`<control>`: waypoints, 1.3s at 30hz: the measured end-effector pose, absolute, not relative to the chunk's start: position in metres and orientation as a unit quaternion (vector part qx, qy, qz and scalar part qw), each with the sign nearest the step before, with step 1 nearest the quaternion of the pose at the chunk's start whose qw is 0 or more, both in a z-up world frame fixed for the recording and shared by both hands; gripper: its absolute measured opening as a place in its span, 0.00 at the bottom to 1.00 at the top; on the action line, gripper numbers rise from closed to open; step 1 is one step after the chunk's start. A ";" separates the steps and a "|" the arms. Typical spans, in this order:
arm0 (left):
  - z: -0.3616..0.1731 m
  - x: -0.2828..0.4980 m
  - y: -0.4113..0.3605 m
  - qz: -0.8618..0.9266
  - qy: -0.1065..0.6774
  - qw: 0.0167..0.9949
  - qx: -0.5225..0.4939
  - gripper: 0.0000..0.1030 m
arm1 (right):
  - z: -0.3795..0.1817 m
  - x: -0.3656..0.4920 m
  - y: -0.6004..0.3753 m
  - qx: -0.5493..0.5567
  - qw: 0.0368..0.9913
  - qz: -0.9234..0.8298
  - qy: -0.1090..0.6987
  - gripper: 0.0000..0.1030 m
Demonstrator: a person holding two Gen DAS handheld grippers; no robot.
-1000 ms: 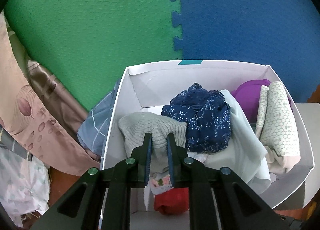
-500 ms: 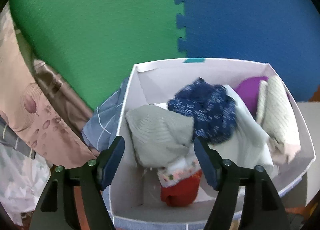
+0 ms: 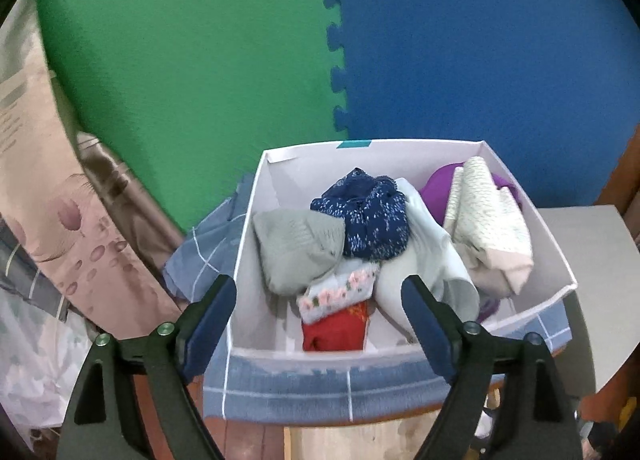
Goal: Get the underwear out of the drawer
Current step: 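Withdraw the open left tool from the box back toward the drawer, then carry the white sock with the right tool into the white box and release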
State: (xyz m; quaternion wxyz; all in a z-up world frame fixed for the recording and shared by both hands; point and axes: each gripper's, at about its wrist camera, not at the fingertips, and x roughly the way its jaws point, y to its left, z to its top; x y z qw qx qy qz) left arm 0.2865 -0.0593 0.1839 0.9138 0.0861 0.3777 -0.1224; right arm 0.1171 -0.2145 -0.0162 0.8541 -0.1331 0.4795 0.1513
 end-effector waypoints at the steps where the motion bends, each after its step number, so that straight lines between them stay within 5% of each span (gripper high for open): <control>1: 0.185 0.277 -0.055 -0.119 0.373 0.917 0.076 0.84 | -0.016 0.117 -0.215 -0.131 0.854 0.152 0.480 0.34; 21: 0.092 0.195 0.009 -0.053 0.372 0.926 0.037 0.99 | 0.016 0.102 -0.218 -0.042 0.866 0.146 0.476 0.34; 39: 0.064 0.192 0.010 -0.058 0.392 0.916 0.059 0.99 | 0.147 0.075 -0.196 -0.026 0.913 0.115 0.391 0.34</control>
